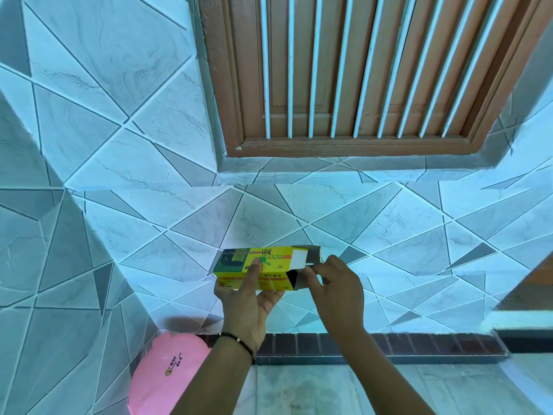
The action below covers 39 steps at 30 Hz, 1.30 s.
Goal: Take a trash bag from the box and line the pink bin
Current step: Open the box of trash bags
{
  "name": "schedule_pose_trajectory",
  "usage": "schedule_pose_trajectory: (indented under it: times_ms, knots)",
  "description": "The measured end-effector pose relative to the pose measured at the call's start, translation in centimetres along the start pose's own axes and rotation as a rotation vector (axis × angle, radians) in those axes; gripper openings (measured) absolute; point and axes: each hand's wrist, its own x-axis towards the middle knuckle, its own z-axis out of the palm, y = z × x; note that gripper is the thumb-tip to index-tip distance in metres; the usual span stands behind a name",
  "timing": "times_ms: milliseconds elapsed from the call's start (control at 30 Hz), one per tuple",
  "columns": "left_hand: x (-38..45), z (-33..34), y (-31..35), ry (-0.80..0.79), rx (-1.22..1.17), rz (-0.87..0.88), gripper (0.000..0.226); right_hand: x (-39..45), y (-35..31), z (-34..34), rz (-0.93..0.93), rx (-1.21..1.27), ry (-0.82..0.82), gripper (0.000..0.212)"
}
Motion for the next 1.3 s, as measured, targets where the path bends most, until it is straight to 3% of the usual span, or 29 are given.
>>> schedule_pose_trajectory:
  times_ms: [133,200,367,467,633,733,867,1033,1200,1300]
  knots:
    - [-0.2,-0.1,-0.4,-0.025,0.123,0.073,0.062,0.1,-0.3,-0.1,0.244,0.277,-0.13,0.013]
    - [-0.3,-0.3,-0.5,-0.041,0.194,0.153,0.068,0.1,-0.3,0.1,0.349,0.409,-0.209,0.019]
    - [-1.0,0.4,-0.2,-0.164,0.486,0.437,0.09,-0.6,0.0,0.3,0.691,1.116,-0.434,0.017]
    - [-1.0,0.8,0.2,-0.225,0.629,0.52,0.095,-0.8,0.3,0.6,0.786,1.352,-0.458,0.02]
    - [-0.2,0.7,0.8,-0.224,0.533,0.446,0.092,-0.2,0.6,0.7,0.789,1.374,-0.394,0.022]
    - [0.8,0.4,1.0,-0.17,0.365,0.342,0.087,0.3,1.2,0.3,0.775,1.312,-0.363,0.018]
    - [2.9,0.1,1.8,-0.09,0.317,0.291,0.083,1.3,2.8,-0.6,0.806,1.313,-0.274,0.016]
    - [6.1,1.7,3.4,-0.055,0.259,0.351,0.081,2.6,4.9,-1.9,0.808,1.322,-0.172,0.029]
    - [10.9,6.3,4.7,0.074,0.134,0.391,0.077,3.9,5.5,-1.3,0.826,1.39,-0.111,0.01]
    - [14.5,10.0,5.3,0.066,0.17,0.468,0.081,4.7,5.2,-0.7,0.827,1.411,-0.128,0.011]
